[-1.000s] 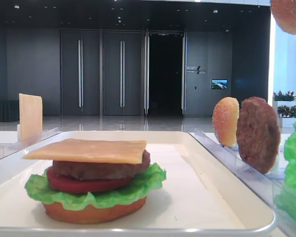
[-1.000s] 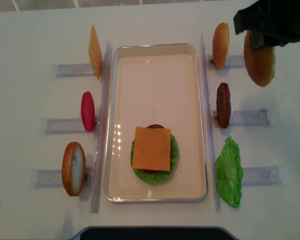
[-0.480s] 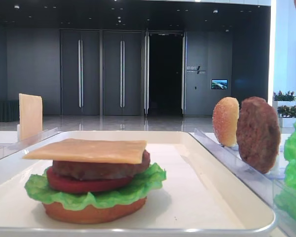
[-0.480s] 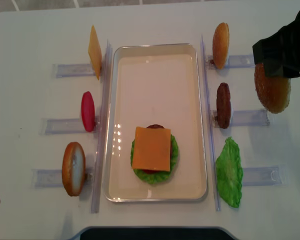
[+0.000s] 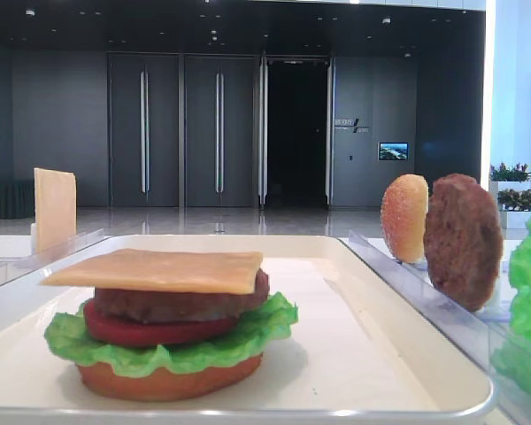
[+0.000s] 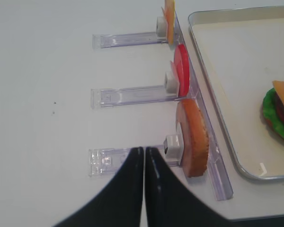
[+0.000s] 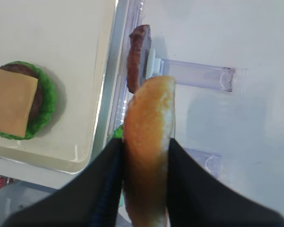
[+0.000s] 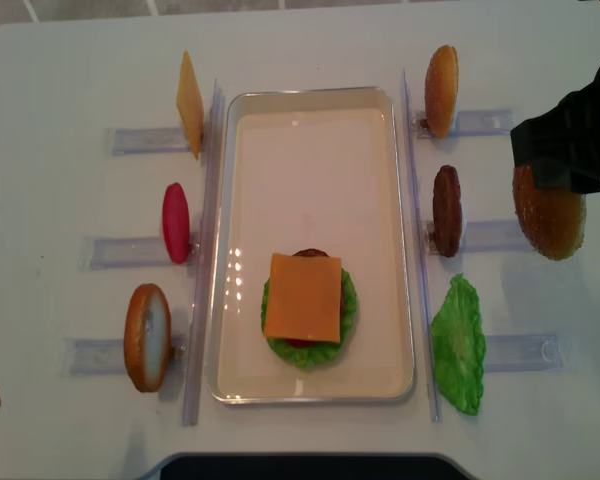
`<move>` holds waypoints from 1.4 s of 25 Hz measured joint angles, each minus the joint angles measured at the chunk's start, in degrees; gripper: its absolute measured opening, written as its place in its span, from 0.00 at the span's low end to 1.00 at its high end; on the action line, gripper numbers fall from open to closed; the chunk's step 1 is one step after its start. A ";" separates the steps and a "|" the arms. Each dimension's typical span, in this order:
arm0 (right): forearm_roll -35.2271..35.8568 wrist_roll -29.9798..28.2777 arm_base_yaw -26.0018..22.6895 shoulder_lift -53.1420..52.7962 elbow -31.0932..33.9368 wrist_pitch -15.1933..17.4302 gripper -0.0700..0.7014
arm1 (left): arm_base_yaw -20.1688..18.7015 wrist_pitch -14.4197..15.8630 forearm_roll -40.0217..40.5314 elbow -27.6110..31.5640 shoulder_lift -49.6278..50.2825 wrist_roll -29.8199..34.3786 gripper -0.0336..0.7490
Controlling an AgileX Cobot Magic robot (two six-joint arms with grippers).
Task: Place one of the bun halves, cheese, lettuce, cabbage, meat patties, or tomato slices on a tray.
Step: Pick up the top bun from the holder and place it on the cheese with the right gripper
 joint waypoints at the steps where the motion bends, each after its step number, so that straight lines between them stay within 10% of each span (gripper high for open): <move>1: 0.97 -0.39 0.00 0.18 0.00 0.00 0.37 | 0.00 0.00 0.00 0.00 0.00 0.00 0.03; 17: 52.57 -24.91 0.00 10.70 0.00 -9.86 0.37 | 0.00 0.00 -0.07 0.00 0.00 0.00 0.03; 35: 53.98 -32.52 -1.59 12.31 8.47 -12.22 0.37 | 0.00 0.00 -0.07 0.00 0.00 0.00 0.03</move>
